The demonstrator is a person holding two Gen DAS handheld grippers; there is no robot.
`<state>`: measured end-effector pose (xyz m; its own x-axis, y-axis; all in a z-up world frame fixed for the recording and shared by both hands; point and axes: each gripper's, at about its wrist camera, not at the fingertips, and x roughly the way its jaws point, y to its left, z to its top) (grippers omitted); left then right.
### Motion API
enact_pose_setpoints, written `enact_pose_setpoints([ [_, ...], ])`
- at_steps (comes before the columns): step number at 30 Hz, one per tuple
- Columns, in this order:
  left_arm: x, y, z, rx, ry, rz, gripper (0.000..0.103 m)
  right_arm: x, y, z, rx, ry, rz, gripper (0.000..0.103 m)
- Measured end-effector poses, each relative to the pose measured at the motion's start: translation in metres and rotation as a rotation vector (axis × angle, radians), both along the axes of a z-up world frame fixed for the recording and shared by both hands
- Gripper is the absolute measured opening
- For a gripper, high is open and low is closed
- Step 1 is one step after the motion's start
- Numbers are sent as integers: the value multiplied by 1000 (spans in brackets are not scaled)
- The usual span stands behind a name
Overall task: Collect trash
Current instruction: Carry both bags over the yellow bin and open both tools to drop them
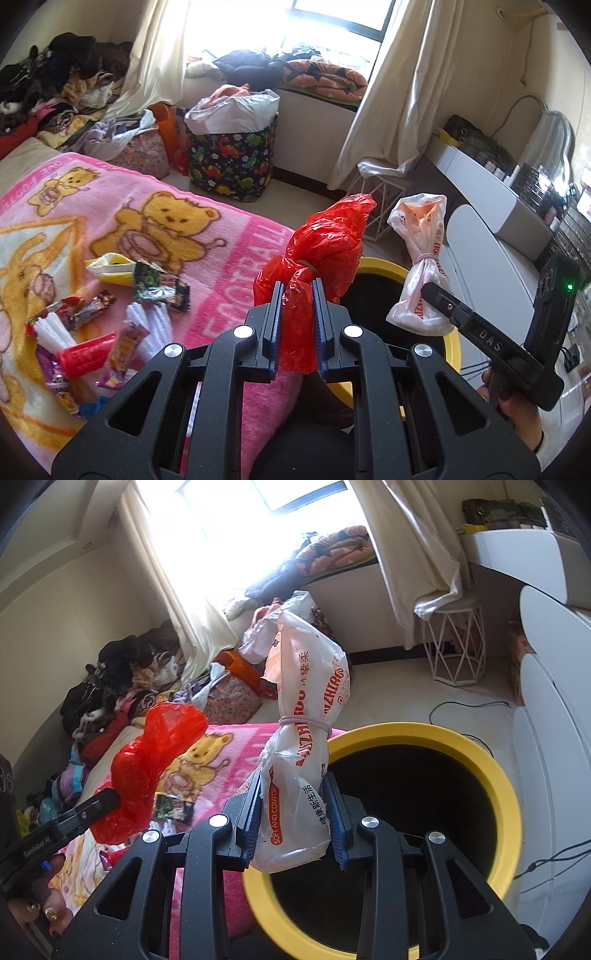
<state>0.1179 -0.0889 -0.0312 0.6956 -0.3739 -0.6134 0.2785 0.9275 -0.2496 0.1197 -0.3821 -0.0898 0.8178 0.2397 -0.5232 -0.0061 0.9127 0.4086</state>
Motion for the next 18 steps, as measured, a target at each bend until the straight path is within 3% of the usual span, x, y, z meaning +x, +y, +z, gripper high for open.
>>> enact_pose_setpoints([
  [18, 8, -62, -23, 42, 62, -107, 10, -13, -49, -24, 2, 92, -97, 31],
])
